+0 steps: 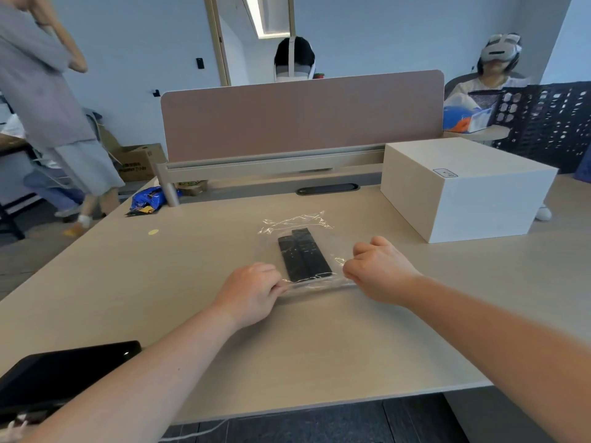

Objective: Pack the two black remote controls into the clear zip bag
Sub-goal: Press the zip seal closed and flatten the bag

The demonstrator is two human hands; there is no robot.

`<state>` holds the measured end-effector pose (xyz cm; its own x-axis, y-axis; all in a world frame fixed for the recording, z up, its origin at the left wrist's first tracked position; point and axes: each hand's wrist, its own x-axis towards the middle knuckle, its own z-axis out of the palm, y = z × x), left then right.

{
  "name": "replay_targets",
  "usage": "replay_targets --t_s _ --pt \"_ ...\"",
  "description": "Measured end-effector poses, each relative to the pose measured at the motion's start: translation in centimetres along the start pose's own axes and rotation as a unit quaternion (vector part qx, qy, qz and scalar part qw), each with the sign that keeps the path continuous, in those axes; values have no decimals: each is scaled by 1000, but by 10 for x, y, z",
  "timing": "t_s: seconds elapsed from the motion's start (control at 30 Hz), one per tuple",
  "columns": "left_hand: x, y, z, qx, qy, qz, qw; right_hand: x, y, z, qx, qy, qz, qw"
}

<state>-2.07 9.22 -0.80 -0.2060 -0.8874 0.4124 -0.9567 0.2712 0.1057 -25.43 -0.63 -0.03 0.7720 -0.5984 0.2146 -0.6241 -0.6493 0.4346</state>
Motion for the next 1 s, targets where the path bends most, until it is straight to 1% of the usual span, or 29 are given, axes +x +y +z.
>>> replay_targets --t_s 0.1,0.2,0.33,0.47,0.67,0.7,0.8,0.93,1.0 --pt "-5 -3 -2 0 -7 -6 1000 -4 7 2 4 10 11 1000" --pt "-9 -5 -3 12 -24 -6 1000 -9 7 3 42 -9 -5 999" --pt "-15 -12 -6 28 -23 0 999 -17 11 5 112 -65 53 990" --pt "-18 -11 -9 34 -49 -54 997 -17 11 6 123 -84 66 987" --pt "-19 -5 -8 103 -111 -76 986 -18 9 0 83 -106 40 990" --pt "-19 -4 -8 113 -110 -74 985 -18 9 -2 79 -111 39 990" --pt "-19 -7 -6 118 -73 -22 990 -19 9 -5 83 -132 42 987" --pt "-17 -12 -5 141 -164 -7 976 -18 11 -10 120 -166 49 978" --pt "-20 -19 -7 128 -168 16 977 -18 14 -13 154 -158 59 974"
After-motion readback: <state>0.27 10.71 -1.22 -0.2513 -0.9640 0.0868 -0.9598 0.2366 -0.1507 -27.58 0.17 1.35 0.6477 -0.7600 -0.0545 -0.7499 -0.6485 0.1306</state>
